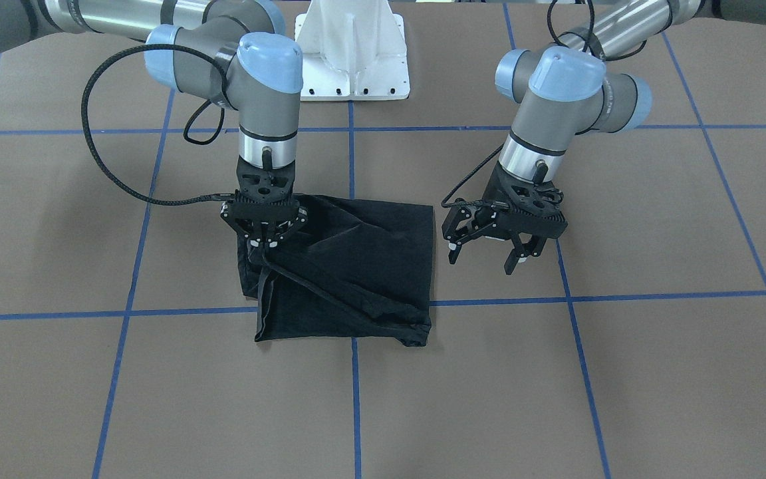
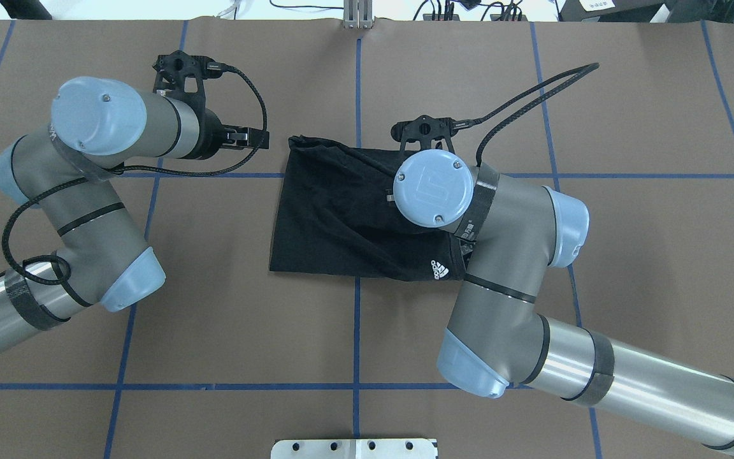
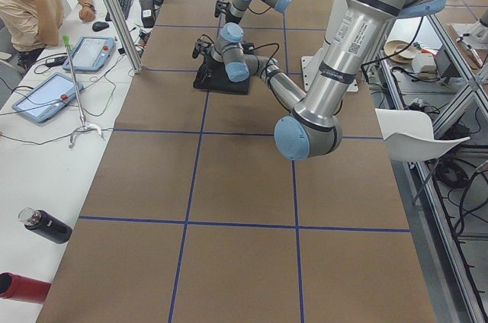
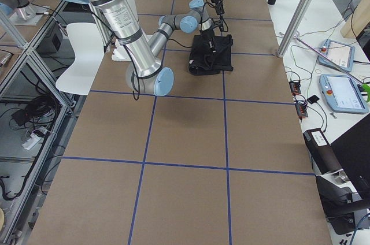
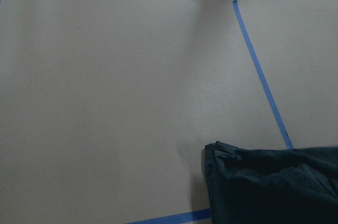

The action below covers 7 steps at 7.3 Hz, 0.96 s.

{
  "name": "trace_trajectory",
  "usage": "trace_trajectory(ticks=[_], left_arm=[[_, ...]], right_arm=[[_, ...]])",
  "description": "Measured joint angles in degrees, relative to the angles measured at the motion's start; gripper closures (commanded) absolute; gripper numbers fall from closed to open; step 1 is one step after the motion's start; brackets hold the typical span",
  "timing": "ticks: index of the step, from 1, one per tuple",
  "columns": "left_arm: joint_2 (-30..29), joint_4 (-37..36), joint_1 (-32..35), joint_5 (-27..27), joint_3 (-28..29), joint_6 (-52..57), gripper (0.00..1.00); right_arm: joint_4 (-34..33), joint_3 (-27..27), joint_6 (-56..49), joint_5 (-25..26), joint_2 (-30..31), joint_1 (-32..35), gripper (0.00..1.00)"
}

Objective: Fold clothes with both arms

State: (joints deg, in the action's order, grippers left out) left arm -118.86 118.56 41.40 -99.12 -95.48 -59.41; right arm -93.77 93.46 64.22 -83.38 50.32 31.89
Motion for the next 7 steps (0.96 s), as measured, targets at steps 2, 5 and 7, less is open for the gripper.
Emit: trace_trajectory(ticks=[2,5,7], left_arm=[[0.0,0.0,0.0,0.0,0.1,0.0,0.0],[0.0,0.0,-0.1,0.0,0.3,0.0,0.0],[0.0,0.0,-0.1,-0.1,0.1,0.1,0.0]], right_arm=[[12.8,-14.1,-0.2,2.2,-3.1,1.3,0.0],[19.4,-20.6,0.0,0.3,-5.7,3.5,0.0],[17.6,-17.7,-0.9,-8.7,-5.5,7.1,0.0]])
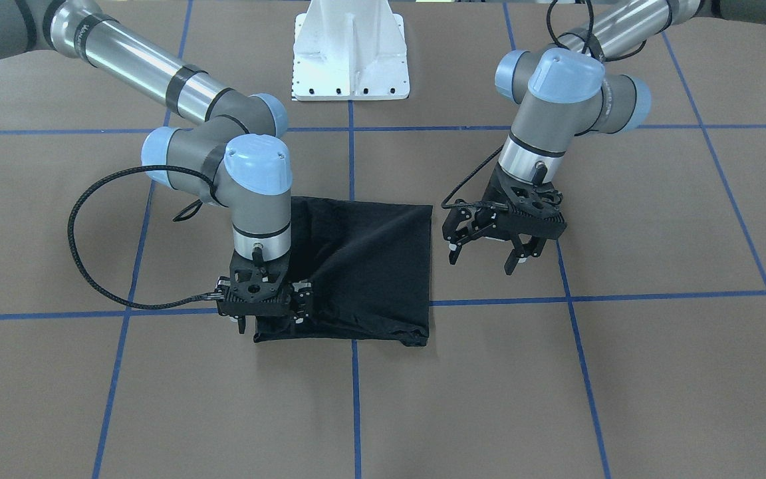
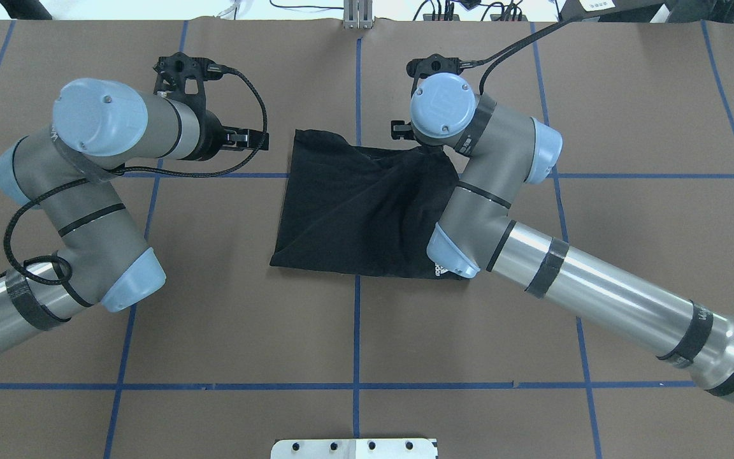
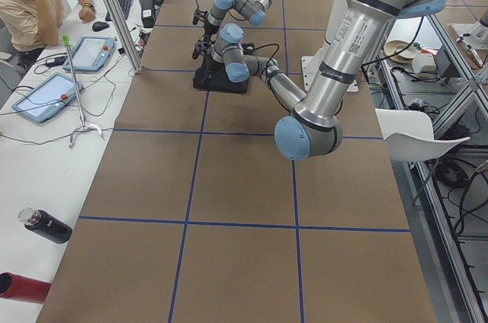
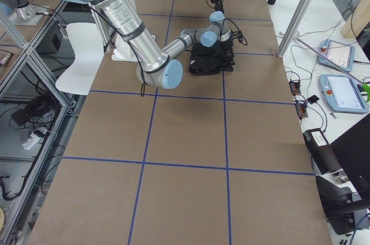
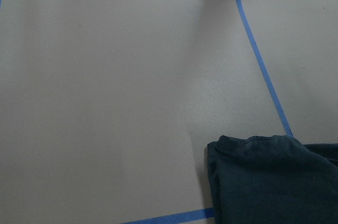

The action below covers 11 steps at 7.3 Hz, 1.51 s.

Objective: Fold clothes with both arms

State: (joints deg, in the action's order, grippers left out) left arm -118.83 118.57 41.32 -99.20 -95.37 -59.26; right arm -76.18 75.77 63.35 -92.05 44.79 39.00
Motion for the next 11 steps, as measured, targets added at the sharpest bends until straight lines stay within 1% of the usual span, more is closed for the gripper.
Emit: trace_trajectory(ticks=[1,2,3,5,6,7,8,9,10,11], left_arm=[[0.1,-0.3,0.0,-0.1,-0.4,0.2,0.0],[0.9,-1.8,0.1,-0.7,-2.2,0.5,0.0],[2.8,-5.7,0.1,-1.5,-6.4,1.6,0.0],[8.5,-16.7,0.5,-2.3,-18.8,6.3,0.0],[12.5,-20.5,1.2,-2.4,-24.5,9.4,0.0],[16.9,-22.4,2.9,-2.5,-28.6,13.8,0.0],[20.9,-23.1,6.2,-3.8,-30.7,19.5,0.0],[24.2,-23.4,11.2,-7.1,-31.2,26.3,0.0],[27.2,-23.5,17.3,-11.5,-30.6,34.0,0.0],[29.9,-23.6,23.6,-16.1,-28.4,42.0,0.0]], right_arm=[[-3.4,3.3,-1.2,-3.1,0.6,1.5,0.0],[-8.0,8.8,-3.2,-6.3,2.6,3.0,0.0],[-12.5,16.4,-5.8,-9.3,6.6,4.5,0.0],[-20.2,31.5,-12.2,-13.5,16.5,7.2,0.0],[-22.4,36.6,-15.7,-15.5,21.3,8.9,0.0],[-23.2,39.6,-19.9,-18.0,25.9,11.4,0.0],[-23.3,41.0,-25.0,-20.9,30.1,14.8,0.0],[-23.3,41.7,-30.9,-23.8,34.3,18.7,0.0],[-23.1,41.9,-37.4,-26.3,38.4,22.9,0.0],[-22.2,41.8,-44.6,-29.1,43.2,27.7,0.0]])
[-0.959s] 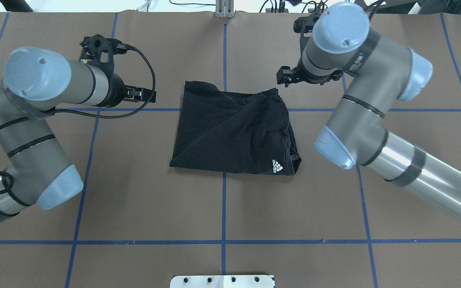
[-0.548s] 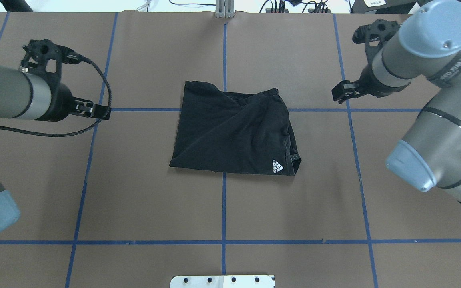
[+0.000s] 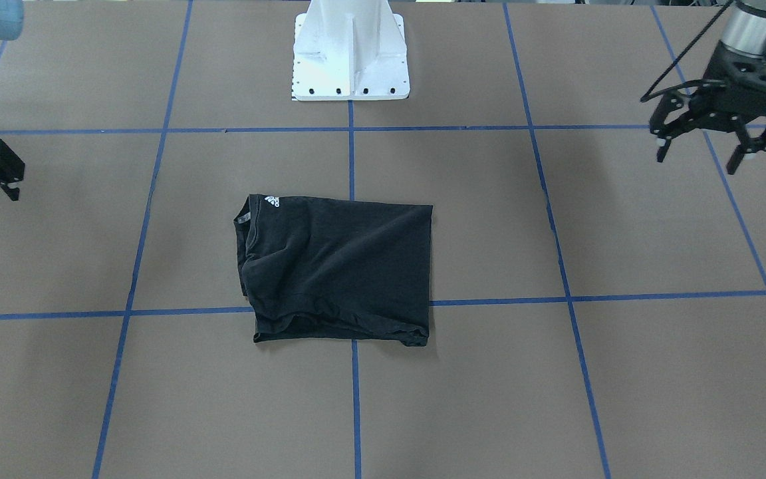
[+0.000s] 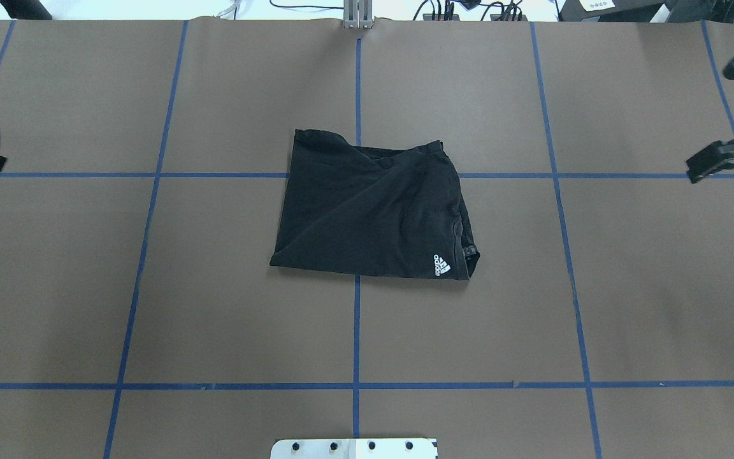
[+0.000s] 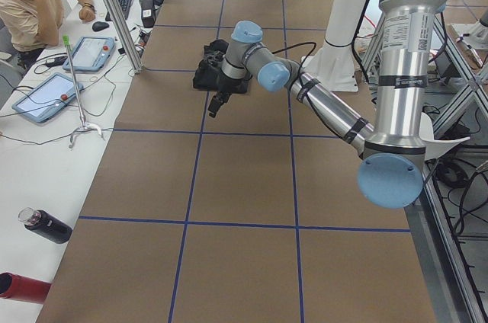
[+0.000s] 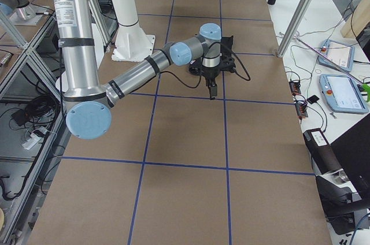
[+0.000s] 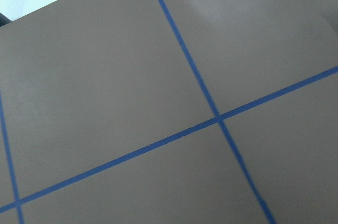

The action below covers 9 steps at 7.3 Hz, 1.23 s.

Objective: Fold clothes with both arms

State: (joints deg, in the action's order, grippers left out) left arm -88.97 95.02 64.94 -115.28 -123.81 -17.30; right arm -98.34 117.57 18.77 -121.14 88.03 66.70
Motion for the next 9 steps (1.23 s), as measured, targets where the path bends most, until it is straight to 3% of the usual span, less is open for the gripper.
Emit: trace_trajectory(ticks=[2,4,7,9], left_arm=[[3.9,0.0,10.7,-6.7,6.4,12.0,0.0],[7.3,0.0,18.2,-9.9,12.1,17.0,0.0],[13.4,0.5,26.5,-11.7,15.8,20.4,0.0],[17.0,0.8,28.2,-19.4,16.6,21.1,0.0]], right_arm=[[2.8,-1.4,-15.1,-5.2,10.0,10.0,0.0],[3.6,-5.0,-24.0,-7.5,16.5,17.8,0.0],[3.8,-9.8,-25.2,-7.5,18.1,21.3,0.0],[3.8,-11.1,-24.8,-7.7,17.7,21.6,0.0]])
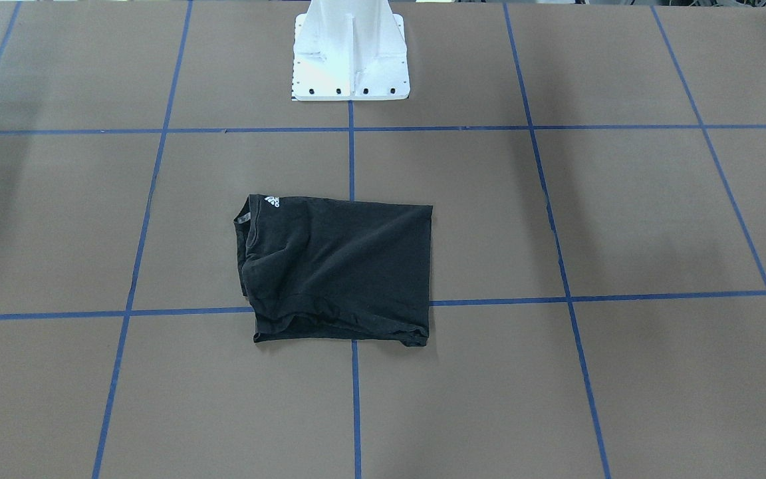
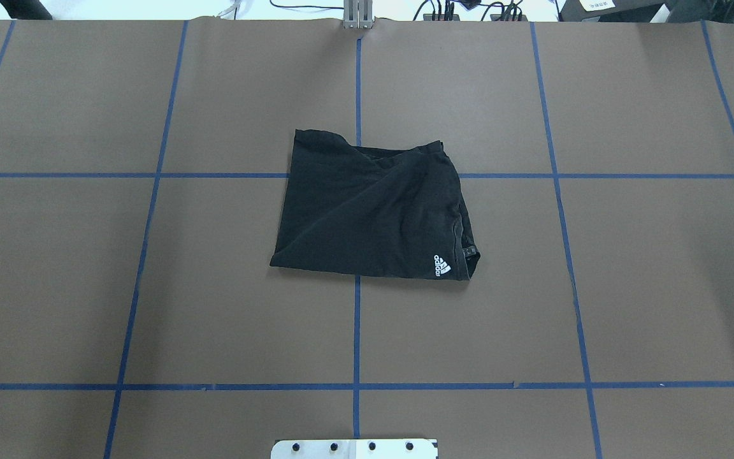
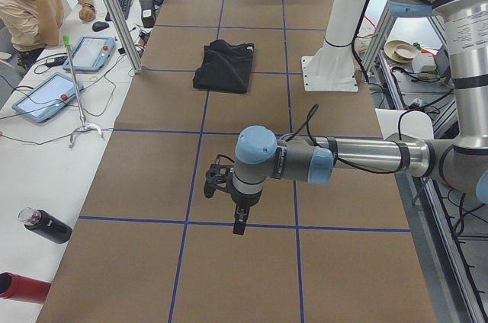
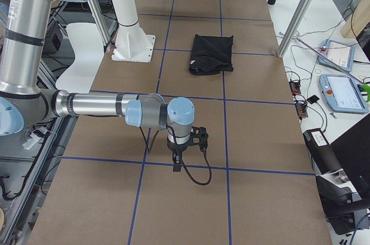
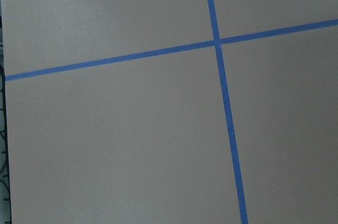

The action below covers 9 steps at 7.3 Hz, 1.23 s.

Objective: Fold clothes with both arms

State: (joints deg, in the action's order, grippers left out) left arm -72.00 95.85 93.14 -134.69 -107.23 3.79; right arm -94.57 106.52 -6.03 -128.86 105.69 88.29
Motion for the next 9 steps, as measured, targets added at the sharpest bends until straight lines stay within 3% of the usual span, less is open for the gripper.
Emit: trace_trajectory(ticks=[2,5,9], left_arm=[[0.7,-0.4,0.0,-3.6,-0.6,-0.3,0.0],[0.3,-0.7,-3.1,2.0,-1.9,0.2,0.0],[-0.1,-1.1,-4.5,3.4,-0.7,-0.2,0.0]], right_arm=[[0.0,-0.3,0.1,0.0,0.0,0.0,0.0],[0.0,-0.5,0.0,0.0,0.3,0.0,0.0],[0.0,-0.5,-0.1,0.0,0.5,0.0,0.0]])
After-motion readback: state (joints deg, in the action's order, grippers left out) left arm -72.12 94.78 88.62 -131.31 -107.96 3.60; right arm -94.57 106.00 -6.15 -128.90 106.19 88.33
